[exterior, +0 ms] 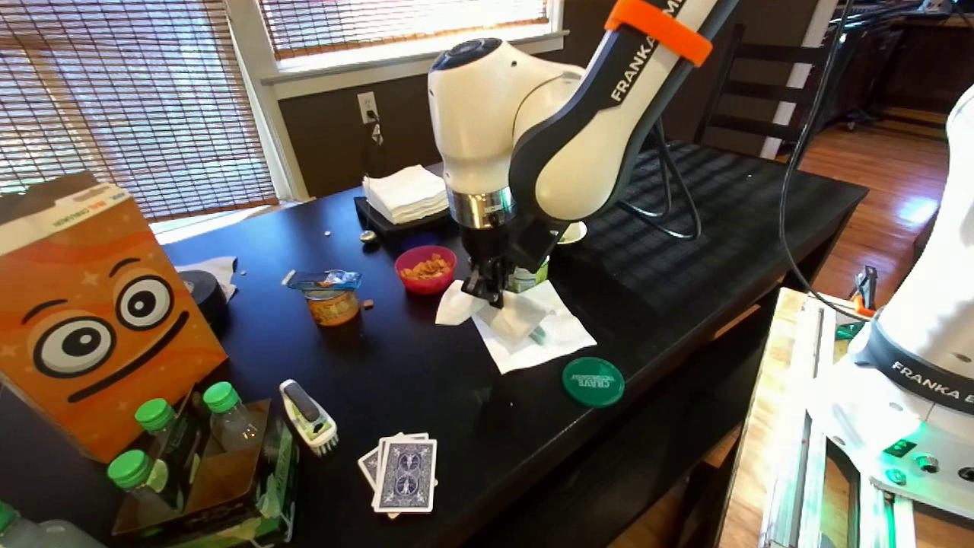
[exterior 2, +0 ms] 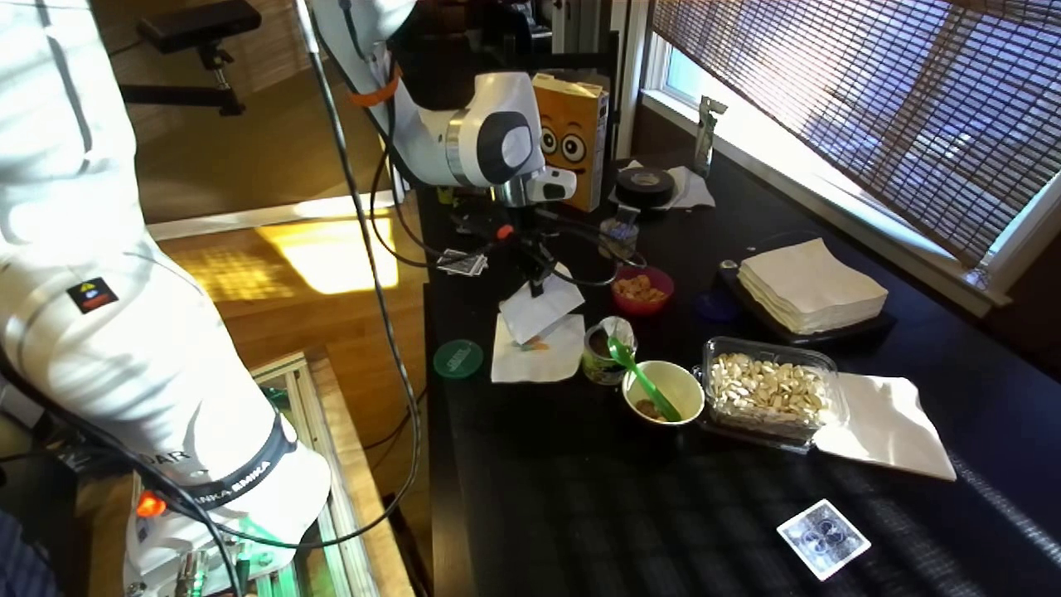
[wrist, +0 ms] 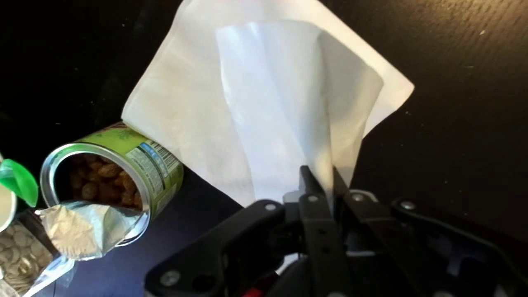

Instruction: Pick up the two tissues

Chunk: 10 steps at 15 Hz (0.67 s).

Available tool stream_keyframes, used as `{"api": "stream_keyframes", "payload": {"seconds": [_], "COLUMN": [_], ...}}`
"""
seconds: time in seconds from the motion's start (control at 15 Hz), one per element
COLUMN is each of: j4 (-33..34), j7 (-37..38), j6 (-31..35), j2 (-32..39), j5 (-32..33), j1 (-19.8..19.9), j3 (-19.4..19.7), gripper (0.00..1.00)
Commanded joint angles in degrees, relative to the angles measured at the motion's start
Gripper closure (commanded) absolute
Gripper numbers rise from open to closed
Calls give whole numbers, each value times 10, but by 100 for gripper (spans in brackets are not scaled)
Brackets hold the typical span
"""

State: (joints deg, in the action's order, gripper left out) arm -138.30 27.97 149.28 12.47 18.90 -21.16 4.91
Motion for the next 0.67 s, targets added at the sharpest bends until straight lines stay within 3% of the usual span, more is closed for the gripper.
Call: {"api": "stream_keyframes", "payload": {"seconds": [0.0, 0.33, 0.6], "j4": [3, 7, 55], "j7": [20, 8, -18], "j6": [-39, -30, -4], "j2": [-28, -42, -15], "j5": [35, 25, -7], "j1": [21, 42, 49], "j3": [-19, -44, -78], "gripper": [98, 98, 98]}}
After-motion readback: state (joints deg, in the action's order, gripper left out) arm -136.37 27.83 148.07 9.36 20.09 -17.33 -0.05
